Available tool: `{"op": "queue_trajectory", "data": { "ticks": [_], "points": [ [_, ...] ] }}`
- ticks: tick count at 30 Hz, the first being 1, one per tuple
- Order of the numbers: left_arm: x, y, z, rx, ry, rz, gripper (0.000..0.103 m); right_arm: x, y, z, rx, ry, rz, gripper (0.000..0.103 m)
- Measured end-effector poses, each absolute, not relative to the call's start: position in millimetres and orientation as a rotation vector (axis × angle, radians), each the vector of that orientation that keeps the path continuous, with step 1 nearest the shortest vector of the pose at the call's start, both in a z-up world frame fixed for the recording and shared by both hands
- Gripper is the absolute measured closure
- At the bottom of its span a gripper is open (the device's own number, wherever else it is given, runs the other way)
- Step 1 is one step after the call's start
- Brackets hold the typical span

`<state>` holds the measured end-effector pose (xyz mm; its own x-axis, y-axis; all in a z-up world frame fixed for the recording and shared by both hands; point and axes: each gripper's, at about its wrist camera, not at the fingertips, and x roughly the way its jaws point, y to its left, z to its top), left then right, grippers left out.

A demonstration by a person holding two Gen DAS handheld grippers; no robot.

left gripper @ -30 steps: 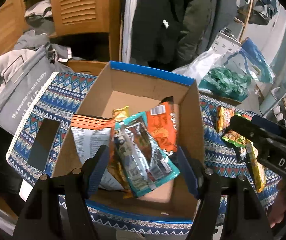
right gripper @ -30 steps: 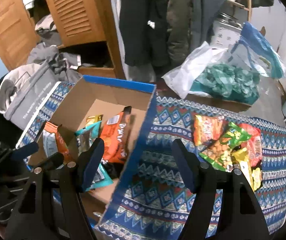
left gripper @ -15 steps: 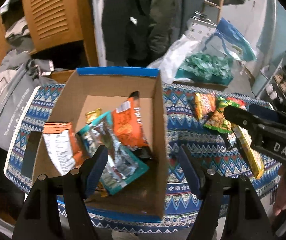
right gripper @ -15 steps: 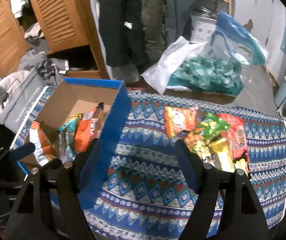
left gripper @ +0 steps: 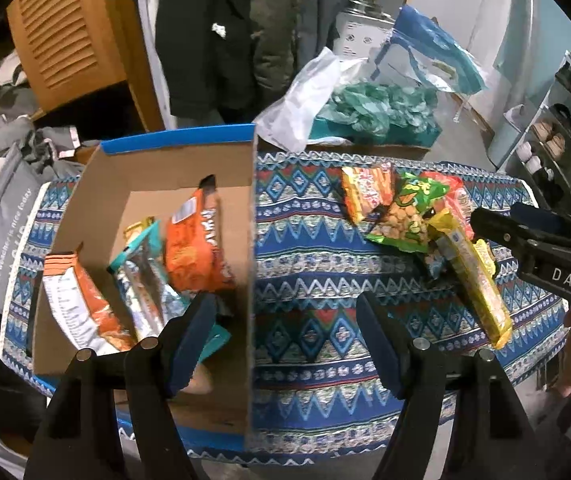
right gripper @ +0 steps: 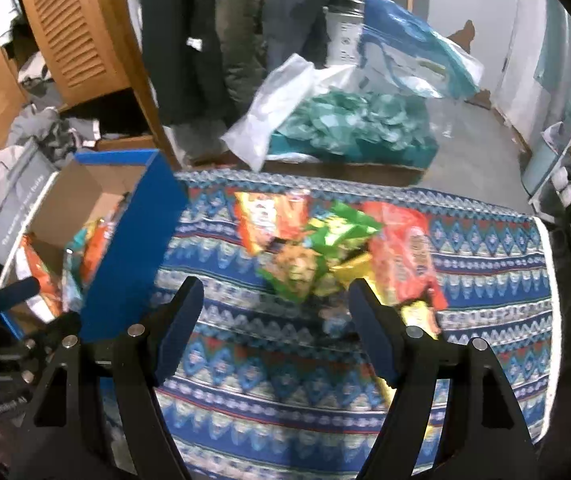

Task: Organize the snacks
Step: 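Withdraw both tools from the box toward the remaining snacks, then grasp the yellow biscuit stick pack with the right tool while the left tool grasps the green peanut bag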

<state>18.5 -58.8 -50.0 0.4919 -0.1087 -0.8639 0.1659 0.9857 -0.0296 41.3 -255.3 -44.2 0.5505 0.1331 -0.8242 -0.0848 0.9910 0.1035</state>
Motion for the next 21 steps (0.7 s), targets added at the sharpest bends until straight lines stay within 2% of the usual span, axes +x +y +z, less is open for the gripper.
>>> {"op": "queue_trajectory", "data": {
  "ticks": [12,21],
  "points": [
    [32.9,-89.9,-61.4,0.079,1.061,-0.189,0.029,64.1,-317.2,-54.9,0.038,1.051,0.131,0.028],
    [47.0,-116.6,-84.5,0.065,1.113,-0.23,0.029,66.9,-347.4,-91.2,0.097,1.082,0.139,0.028]
  ]
}}
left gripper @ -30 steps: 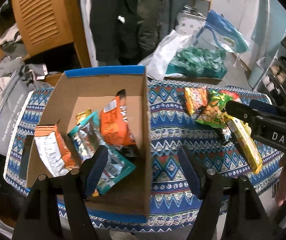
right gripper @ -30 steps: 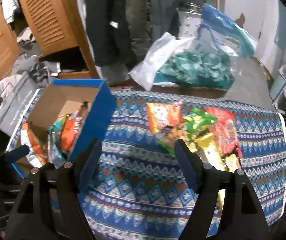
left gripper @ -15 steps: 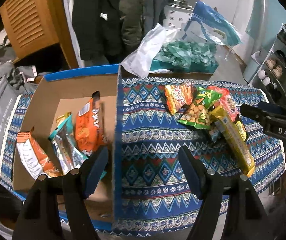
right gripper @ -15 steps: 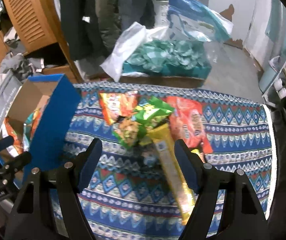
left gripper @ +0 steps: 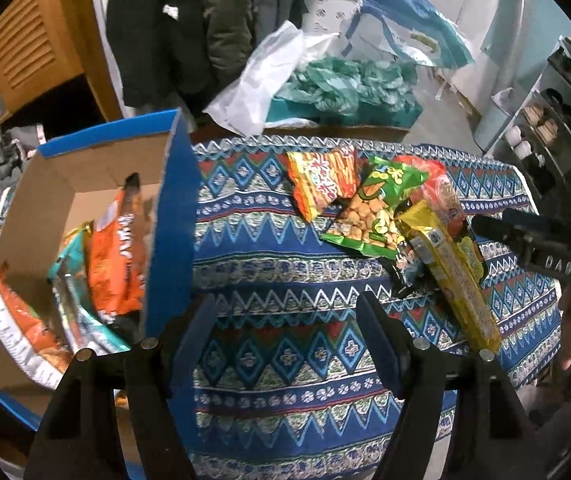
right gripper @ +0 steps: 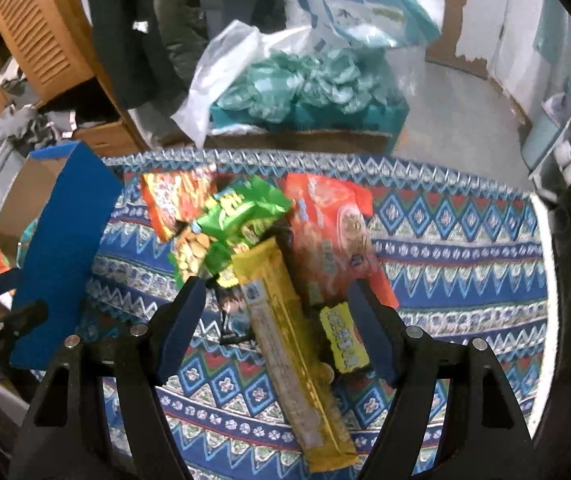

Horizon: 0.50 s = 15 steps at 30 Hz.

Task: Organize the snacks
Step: 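Grasp the yellow biscuit stick pack with the right tool while the left tool grasps the green peanut bag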

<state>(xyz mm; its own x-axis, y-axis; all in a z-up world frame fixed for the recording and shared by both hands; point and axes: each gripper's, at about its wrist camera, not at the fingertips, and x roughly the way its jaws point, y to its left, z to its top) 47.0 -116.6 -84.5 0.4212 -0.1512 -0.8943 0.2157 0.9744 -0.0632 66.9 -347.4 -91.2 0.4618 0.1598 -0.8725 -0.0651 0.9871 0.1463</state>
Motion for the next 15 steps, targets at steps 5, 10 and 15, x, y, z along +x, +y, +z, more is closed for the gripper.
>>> {"op": "queue_trajectory", "data": {
  "ticks": [5,10,15],
  "points": [
    [53.0,-132.1,-98.4,0.063,1.142,-0.237,0.029,61.3,-351.3,-112.0,0.096,1.096,0.14,0.028],
    [56.6,-144.1,-110.0,0.078,1.153,-0.243,0.029,52.4,-351.8,-133.4,0.088,1.13,0.138,0.028],
    [58.7,-155.2,-121.6,0.088,1.17,-0.251,0.029,45.0,-347.6,-148.6,0.036,1.148,0.135,0.03]
  ]
}}
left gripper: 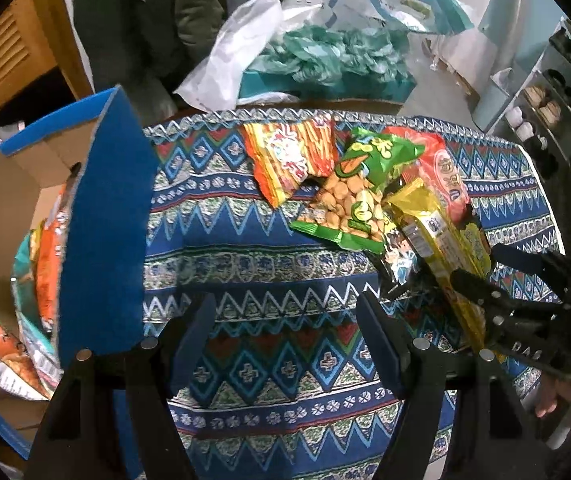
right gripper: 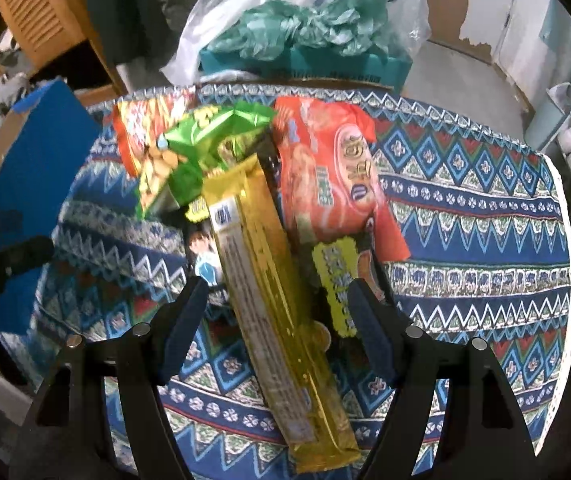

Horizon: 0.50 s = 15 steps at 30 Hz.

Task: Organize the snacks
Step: 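Grasp the yellow biscuit stick pack with the right tool while the left tool grasps the green peanut bag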

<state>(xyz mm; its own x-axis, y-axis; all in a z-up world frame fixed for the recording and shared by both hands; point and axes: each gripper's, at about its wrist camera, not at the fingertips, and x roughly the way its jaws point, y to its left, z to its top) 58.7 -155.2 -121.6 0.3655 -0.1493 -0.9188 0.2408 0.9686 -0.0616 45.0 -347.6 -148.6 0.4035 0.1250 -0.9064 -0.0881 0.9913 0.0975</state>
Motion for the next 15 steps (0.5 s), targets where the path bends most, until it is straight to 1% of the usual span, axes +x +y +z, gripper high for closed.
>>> {"op": "queue_trajectory", "data": {
  "ticks": [1,3,5,8,9,10,11,12,13,15],
  "points": [
    [59.2,-157.4,-124.2,0.09,1.173,-0.254,0.029,44.5,-346.9,-150.7,0.025,1.15,0.132,0.031],
    [59.6,-161.2,-128.3,0.101,1.174,-0.256,0.029,43.7,-345.6,-155.9,-0.003,1.155,0.131,0.037],
    [60.5,-164.5,-132.3,0.118,1.177,-0.257,0.029,43.8,-343.7,-161.1,-0.025,1.165,0.131,0.04],
    [63.1,-168.1,-136.7,0.132,1.178,-0.258,0.029,45.2,-339.9,-170.4,-0.05,1.182,0.133,0.046],
    [64.7,-168.8,-137.5,0.133,1.177,-0.259,0.029,45.6,-338.4,-171.8,-0.004,1.189,0.171,0.047],
    [66.5,-169.3,-138.2,0.133,1.175,-0.258,0.029,45.5,-336.7,-172.3,-0.026,1.182,0.165,0.049],
    [68.1,-169.7,-138.5,0.133,1.172,-0.256,0.029,45.5,-336.0,-171.9,-0.044,1.178,0.159,0.054],
    [70.3,-170.6,-138.9,0.135,1.168,-0.256,0.029,45.8,-335.7,-171.0,-0.046,1.175,0.163,0.065],
    [72.2,-171.2,-139.1,0.137,1.165,-0.257,0.029,45.9,-336.1,-169.2,-0.041,1.172,0.171,0.072],
    [76.5,-172.1,-138.7,0.139,1.158,-0.26,0.029,46.0,-338.1,-163.5,-0.03,1.162,0.177,0.076]
  ]
}}
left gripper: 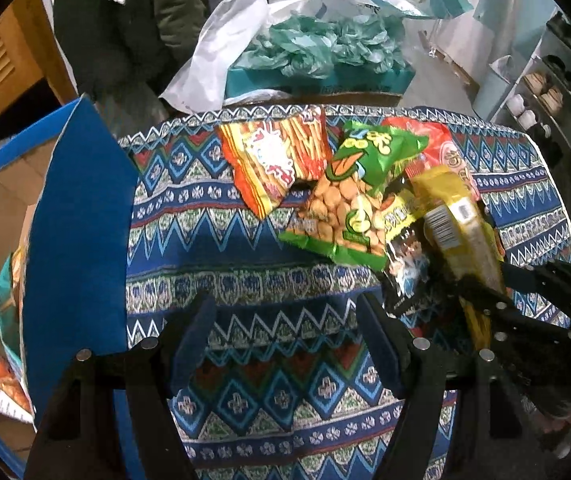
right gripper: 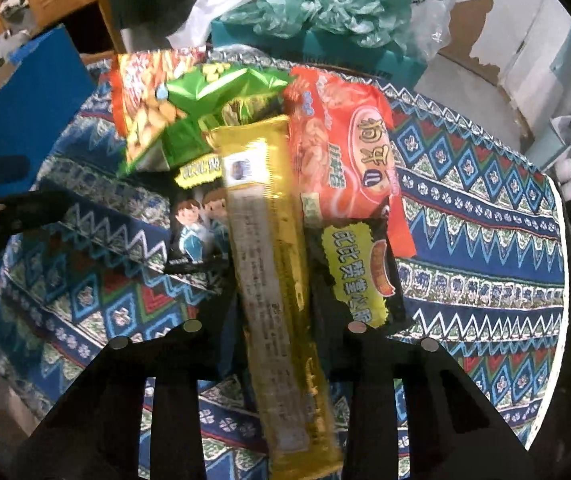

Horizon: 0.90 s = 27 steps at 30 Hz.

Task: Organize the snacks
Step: 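Grasp the yellow biscuit stick pack with the right tool while the left tool grasps the green peanut bag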

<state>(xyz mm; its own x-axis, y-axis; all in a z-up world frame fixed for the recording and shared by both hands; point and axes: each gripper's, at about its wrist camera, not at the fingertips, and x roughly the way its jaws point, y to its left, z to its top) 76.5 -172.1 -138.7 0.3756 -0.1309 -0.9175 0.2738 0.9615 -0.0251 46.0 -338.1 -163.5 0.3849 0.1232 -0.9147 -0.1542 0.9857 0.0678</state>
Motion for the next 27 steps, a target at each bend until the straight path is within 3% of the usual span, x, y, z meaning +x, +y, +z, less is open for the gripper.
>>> {"op": "queue_trajectory", "data": {
  "ticks": [9,12,27],
  "points": [
    [101.8,-177.3,-133.5,0.068,1.141,-0.292,0.029,54.2,-355.3,-143.3,0.111,1.113,0.164,0.076],
    [111.8,-182.1,-132.7,0.039,1.139,-0.312,0.023,62.2,-361.0,-139.4,0.157,1.101,0.157,0.076],
    [151.9,-223.8,-151.2,0.106,1.15,-0.342,0.023,73.3,-377.4,-135.3,0.22,1.078,0.087,0.076]
  ]
}}
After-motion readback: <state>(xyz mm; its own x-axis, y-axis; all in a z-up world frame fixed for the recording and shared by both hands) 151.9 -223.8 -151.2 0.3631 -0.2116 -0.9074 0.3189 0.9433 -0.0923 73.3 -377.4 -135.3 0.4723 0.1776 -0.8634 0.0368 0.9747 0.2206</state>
